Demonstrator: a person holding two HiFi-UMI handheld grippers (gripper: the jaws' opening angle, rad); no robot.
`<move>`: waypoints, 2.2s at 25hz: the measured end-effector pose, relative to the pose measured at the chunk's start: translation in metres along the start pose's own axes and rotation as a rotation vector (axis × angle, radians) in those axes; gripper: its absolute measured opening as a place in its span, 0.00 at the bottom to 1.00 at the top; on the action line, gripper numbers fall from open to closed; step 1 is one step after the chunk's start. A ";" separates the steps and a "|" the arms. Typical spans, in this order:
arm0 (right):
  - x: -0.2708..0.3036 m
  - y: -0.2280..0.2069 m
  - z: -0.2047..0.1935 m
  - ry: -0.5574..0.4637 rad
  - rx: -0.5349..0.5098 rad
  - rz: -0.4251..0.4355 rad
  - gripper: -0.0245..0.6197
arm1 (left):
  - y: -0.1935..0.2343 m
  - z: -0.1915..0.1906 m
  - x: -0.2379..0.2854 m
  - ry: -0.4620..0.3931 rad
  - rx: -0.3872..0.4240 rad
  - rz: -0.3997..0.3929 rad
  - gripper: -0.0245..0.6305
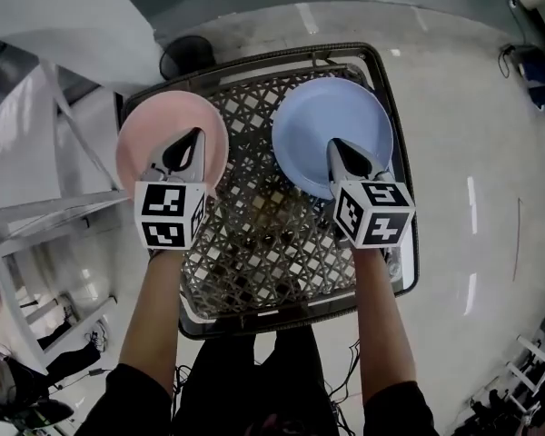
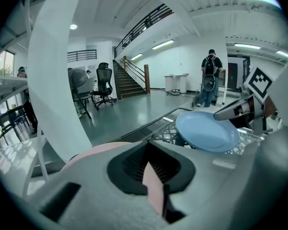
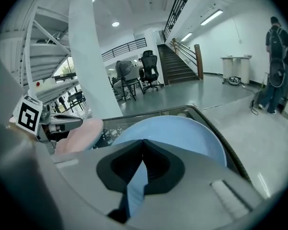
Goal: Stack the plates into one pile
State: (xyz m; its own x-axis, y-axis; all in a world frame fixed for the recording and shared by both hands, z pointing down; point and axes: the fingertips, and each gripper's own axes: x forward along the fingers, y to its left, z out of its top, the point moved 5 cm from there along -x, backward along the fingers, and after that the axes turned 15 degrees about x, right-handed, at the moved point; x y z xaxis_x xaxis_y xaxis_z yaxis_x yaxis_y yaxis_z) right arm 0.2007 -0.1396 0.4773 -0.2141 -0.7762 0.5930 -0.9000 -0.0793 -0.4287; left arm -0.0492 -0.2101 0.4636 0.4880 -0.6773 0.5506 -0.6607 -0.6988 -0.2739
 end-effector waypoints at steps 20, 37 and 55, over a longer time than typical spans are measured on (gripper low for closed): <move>-0.060 -0.132 -0.009 -0.021 0.131 -0.154 0.16 | -0.111 0.048 0.067 0.017 -0.049 -0.139 0.19; -0.034 -0.139 -0.014 0.021 0.161 -0.133 0.23 | -0.118 0.031 0.088 0.117 -0.128 -0.159 0.26; -0.029 -0.141 -0.020 0.022 0.144 -0.141 0.20 | -0.121 0.025 0.090 0.132 -0.102 -0.157 0.15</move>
State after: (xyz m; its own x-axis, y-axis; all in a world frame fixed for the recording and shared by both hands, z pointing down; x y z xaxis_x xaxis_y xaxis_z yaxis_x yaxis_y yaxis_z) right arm 0.3259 -0.0932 0.5340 -0.0989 -0.7375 0.6681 -0.8584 -0.2764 -0.4322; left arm 0.0889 -0.1920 0.5268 0.5154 -0.5211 0.6803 -0.6397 -0.7622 -0.0992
